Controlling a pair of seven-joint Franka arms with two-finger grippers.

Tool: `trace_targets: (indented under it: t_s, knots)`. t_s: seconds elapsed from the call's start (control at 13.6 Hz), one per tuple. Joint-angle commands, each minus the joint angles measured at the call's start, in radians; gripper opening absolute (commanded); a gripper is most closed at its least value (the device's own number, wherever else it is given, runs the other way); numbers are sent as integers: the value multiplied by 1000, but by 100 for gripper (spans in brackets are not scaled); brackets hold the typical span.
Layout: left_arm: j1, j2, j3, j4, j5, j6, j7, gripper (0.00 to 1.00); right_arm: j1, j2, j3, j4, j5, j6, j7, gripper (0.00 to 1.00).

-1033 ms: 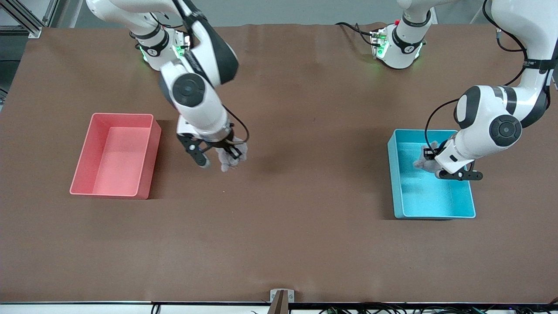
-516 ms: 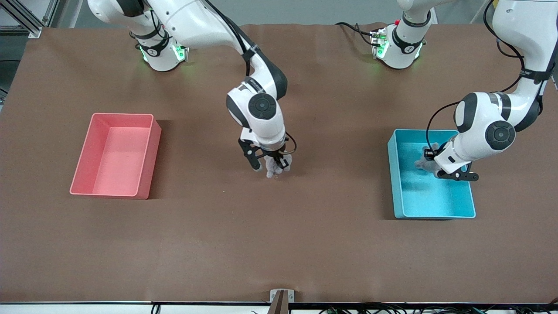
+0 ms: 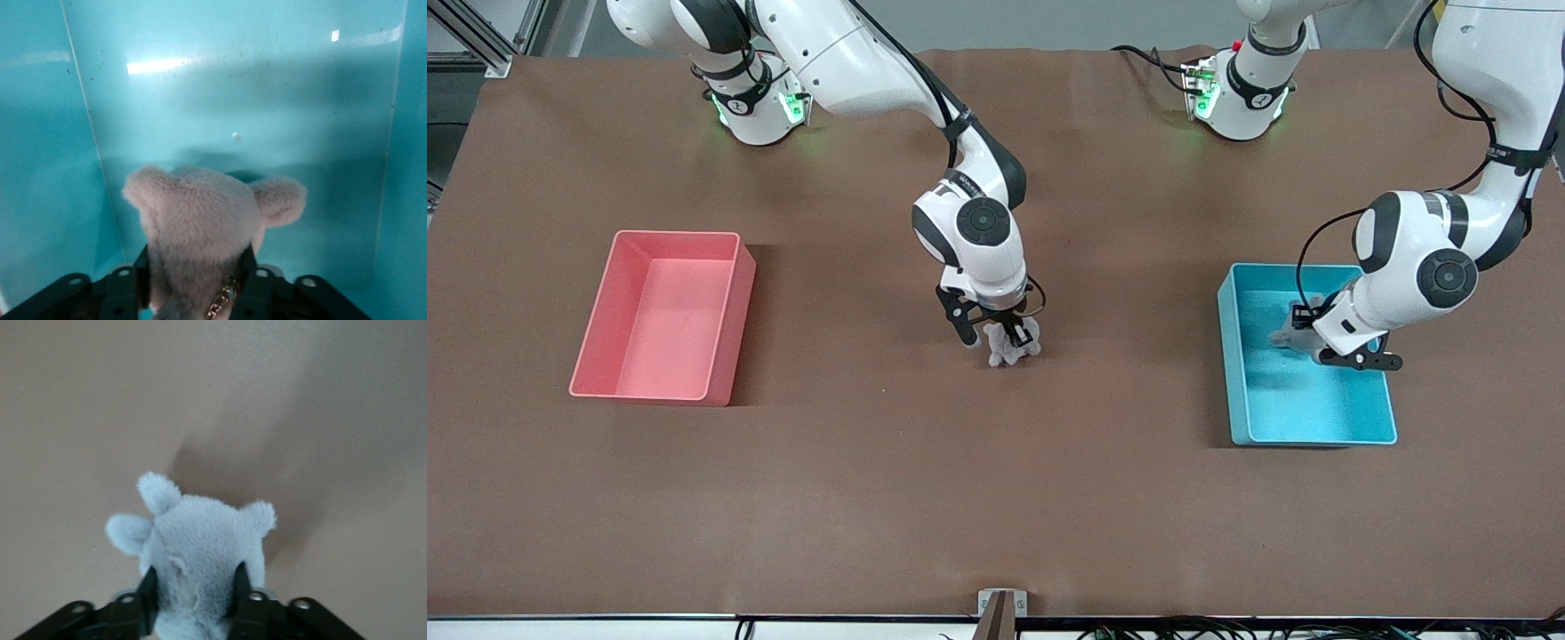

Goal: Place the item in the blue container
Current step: 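Release the toy into the blue box while the right gripper sets another mid-table, then grasp the second toy with the left gripper while the right gripper withdraws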

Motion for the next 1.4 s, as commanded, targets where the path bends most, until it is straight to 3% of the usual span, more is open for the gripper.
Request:
trace_targets:
  t_s: [0.0, 0.22, 0.59, 0.89, 1.11, 1.33]
  knots:
    - [9, -59, -28, 1, 6, -44, 14, 100, -7, -4, -13, 43, -2, -21, -54, 100]
    - [9, -89, -89, 77, -2, -173, 12, 100, -99, -95, -10, 55, 15, -226, -294, 100]
    - [-3, -82, -204, 285, -83, -397, -61, 100, -289, -275, -16, 25, 8, -533, -809, 100]
    - [-44, -41, -368, 370, -82, -402, -428, 100, -490, -431, -20, -121, 0, -576, -1262, 100]
    - [-191, 45, -379, 449, -77, -381, -654, 100, -620, -484, -22, -132, -46, -655, -1505, 100]
    - [-331, 165, -376, 516, -70, -255, -791, 100, -731, -510, -22, -132, -63, -690, -1712, 100]
